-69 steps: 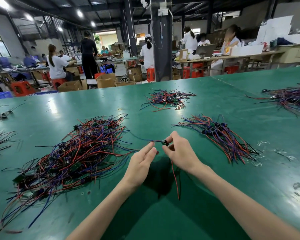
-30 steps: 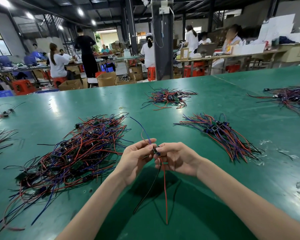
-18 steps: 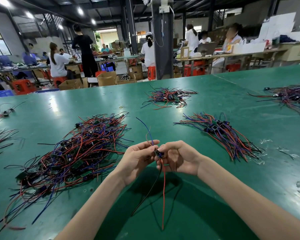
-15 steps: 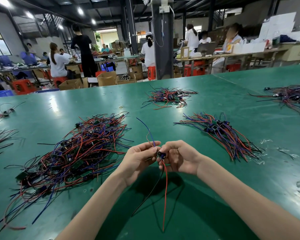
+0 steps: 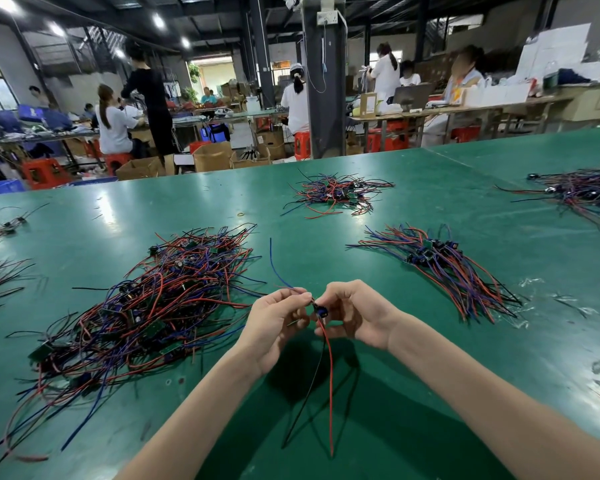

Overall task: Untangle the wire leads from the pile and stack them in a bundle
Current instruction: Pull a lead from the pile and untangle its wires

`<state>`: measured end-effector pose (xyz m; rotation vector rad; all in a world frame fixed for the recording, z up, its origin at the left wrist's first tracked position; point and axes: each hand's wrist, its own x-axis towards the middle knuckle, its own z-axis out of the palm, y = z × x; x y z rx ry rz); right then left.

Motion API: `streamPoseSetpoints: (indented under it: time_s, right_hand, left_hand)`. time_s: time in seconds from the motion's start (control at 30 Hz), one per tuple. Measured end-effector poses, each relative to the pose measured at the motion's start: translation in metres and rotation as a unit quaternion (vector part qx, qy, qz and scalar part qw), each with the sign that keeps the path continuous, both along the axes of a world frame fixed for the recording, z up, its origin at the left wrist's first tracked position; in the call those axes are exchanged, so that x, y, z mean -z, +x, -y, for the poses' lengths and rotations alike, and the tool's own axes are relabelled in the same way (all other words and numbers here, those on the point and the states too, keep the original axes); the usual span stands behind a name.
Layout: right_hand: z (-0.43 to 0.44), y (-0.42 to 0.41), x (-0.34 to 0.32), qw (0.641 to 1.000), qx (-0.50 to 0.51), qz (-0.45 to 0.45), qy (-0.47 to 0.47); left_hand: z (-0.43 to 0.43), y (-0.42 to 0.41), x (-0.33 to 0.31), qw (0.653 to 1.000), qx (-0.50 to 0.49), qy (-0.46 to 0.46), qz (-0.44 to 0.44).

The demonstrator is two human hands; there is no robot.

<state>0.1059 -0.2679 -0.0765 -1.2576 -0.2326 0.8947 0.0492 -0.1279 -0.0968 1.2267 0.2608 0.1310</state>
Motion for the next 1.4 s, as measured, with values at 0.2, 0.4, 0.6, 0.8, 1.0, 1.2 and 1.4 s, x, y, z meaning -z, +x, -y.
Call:
streamPoseSetpoints:
  time_s: [0.2,0.4,0.6,0.8,1.0,1.2,1.4]
  right_hand:
    - [-0.003,-0.007,0.001,0.999,-0.014,0.038,-0.012]
    - [-0.002,-0.008,0.000,1.000,0.002,0.026,-0.009]
    - [-0.003,-0.008,-0.002,0.998,-0.026,0.031,-0.043]
    - [-0.004,-0.010,-0.002,0.997,-0.008,0.055,-0.055]
    - [-0.010,-0.014,0.001,0.979,0.075,0.168,-0.084]
    - [-0.012,-0.016,0.003,0.969,0.076,0.211,-0.101]
    - [-0.013,-0.018,0.002,0.970,0.046,0.212,-0.112]
  left_hand:
    - [0.000,0.000,0.001,0.999,-0.023,-0.027,-0.015]
    - [-0.001,-0.001,-0.001,0.999,-0.018,-0.049,0.001]
    - [-0.002,-0.002,-0.004,0.997,0.037,-0.067,0.016]
    - [-0.002,-0.001,0.000,0.999,-0.001,-0.036,0.027]
    - [0.002,-0.001,0.004,0.996,-0.081,0.032,0.019]
    - [0.001,0.002,0.006,0.994,-0.111,0.017,0.004]
    - [-0.010,0.007,0.003,0.990,-0.140,-0.008,0.002]
